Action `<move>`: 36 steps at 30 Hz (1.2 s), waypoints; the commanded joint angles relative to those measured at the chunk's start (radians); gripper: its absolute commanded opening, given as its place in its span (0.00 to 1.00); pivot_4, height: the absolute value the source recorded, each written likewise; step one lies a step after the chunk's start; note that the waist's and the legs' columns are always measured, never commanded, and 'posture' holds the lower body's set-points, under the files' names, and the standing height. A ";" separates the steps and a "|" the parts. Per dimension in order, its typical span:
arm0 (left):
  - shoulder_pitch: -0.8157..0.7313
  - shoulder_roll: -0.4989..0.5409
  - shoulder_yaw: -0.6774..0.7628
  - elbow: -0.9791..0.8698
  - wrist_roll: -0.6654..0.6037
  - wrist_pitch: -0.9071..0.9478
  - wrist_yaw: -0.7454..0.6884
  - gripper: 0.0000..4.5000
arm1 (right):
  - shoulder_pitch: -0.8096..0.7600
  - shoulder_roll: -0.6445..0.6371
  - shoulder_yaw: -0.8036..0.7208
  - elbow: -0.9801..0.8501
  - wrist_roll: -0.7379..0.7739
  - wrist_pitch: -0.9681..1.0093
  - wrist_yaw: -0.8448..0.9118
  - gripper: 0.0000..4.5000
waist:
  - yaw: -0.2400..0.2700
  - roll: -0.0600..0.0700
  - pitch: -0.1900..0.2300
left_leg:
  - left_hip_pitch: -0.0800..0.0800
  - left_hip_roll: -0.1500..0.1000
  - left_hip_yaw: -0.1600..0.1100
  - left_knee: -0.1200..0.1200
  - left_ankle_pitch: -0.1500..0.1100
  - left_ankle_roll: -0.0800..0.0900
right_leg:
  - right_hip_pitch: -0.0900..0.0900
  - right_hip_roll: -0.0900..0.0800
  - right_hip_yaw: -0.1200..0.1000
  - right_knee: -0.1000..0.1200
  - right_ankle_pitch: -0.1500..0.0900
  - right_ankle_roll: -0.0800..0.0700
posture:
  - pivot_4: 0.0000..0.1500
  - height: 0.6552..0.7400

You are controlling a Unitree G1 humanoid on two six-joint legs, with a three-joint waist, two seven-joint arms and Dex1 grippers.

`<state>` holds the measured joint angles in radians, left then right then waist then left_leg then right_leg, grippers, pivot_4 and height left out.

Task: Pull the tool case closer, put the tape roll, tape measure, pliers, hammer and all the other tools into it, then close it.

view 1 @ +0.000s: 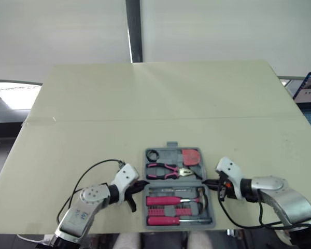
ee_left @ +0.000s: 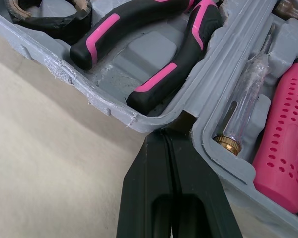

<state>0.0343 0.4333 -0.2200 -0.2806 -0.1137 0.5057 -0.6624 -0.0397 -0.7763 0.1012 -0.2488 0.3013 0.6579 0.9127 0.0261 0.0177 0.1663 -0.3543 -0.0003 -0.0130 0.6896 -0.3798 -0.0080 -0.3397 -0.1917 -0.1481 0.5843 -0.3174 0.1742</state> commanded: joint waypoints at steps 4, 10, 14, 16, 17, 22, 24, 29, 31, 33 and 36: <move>0.043 -0.008 -0.048 -0.043 -0.013 0.031 -0.002 0.00 | 0.003 -0.003 -0.004 -0.034 0.024 0.003 0.020 0.01 | 0.000 0.000 0.000 | 0.000 0.000 0.000 0.000 0.000 0.000 | 0.000 0.000 0.000 0.000 0.000 0.000 | 1.00 0.97; 0.050 0.001 -0.042 -0.043 -0.006 0.025 0.005 0.00 | 0.002 -0.003 -0.004 -0.032 0.022 0.004 0.020 0.01 | 0.000 0.000 0.000 | 0.000 0.000 0.000 0.000 0.000 0.000 | 0.000 0.000 0.000 0.000 0.000 0.000 | 1.00 0.97; 0.055 0.012 -0.017 -0.031 -0.003 0.017 0.015 0.00 | 0.001 -0.006 -0.016 -0.012 0.013 -0.003 0.009 0.01 | 0.000 0.000 0.000 | 0.000 0.000 0.000 0.000 0.000 0.000 | 0.000 0.000 0.000 0.000 0.000 0.000 | 1.00 0.97; 0.065 0.029 0.007 -0.030 -0.003 0.012 0.016 0.00 | 0.009 -0.018 -0.033 0.001 0.008 -0.013 0.008 0.01 | -0.001 0.000 0.000 | 0.000 0.000 0.000 0.000 0.000 0.000 | 0.000 0.000 0.000 0.000 0.000 0.000 | 1.00 0.97; 0.076 0.048 0.031 -0.031 -0.010 0.004 0.006 0.00 | 0.017 -0.030 -0.053 0.010 0.007 -0.020 0.010 0.01 | -0.001 0.000 0.000 | 0.000 0.000 0.000 0.000 0.000 0.000 | 0.000 0.000 0.000 0.000 0.000 0.000 | 1.00 0.97; 0.153 0.113 0.182 -0.048 -0.116 -0.042 -0.059 0.00 | 0.047 -0.063 -0.155 0.022 0.036 -0.035 0.013 0.01 | -0.002 0.000 0.000 | 0.000 0.000 0.001 0.000 0.000 0.000 | 0.000 0.000 0.000 -0.001 0.000 0.000 | 1.00 0.97; 0.203 0.139 0.243 -0.090 -0.207 -0.012 -0.119 0.00 | 0.050 -0.050 -0.209 0.026 0.065 -0.036 0.005 0.01 | -0.005 0.000 0.000 | 0.000 0.001 0.002 -0.001 0.000 0.000 | -0.001 0.000 0.000 -0.001 -0.001 -0.001 | 1.00 0.97; 0.349 0.245 0.302 -0.240 -0.347 -0.022 -0.285 0.00 | 0.029 0.014 -0.322 0.052 0.158 0.023 -0.034 0.01 | 0.000 -0.002 0.001 | 0.000 0.001 0.003 -0.003 0.000 0.000 | -0.001 0.000 0.001 -0.001 -0.001 -0.001 | 1.00 0.97; 0.354 0.244 0.304 -0.285 -0.368 -0.020 -0.272 0.00 | 0.015 0.031 -0.339 0.066 0.194 0.065 -0.038 0.01 | 0.005 -0.001 0.001 | 0.000 0.001 0.003 -0.002 0.000 0.000 | -0.001 0.000 0.002 -0.002 -0.001 -0.001 | 1.00 0.97; 0.326 0.225 0.275 -0.319 -0.359 -0.032 -0.245 0.00 | -0.006 0.048 -0.350 0.084 0.235 0.128 -0.043 0.12 | 0.007 -0.001 0.001 | 0.001 0.001 0.003 -0.002 0.000 0.000 | 0.000 0.000 0.002 -0.002 -0.001 -0.001 | 1.00 0.97; 0.263 0.202 0.178 -0.324 -0.303 -0.046 -0.215 0.00 | -0.046 0.062 -0.350 0.106 0.281 0.185 -0.041 0.39 | 0.002 -0.001 0.001 | 0.001 0.001 0.003 -0.002 0.000 0.000 | -0.001 0.000 0.003 -0.001 -0.001 -0.001 | 1.00 0.97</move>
<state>0.3074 0.6437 0.0074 -0.5784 -0.4405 0.4770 -0.8894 -0.0702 -0.7169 -0.2180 -0.1392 0.5423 0.8169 0.8764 0.0286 0.0171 0.1672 -0.3530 0.0001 -0.0100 0.6870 -0.3797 -0.0082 -0.3402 -0.1917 -0.1454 0.5832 -0.3179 0.1733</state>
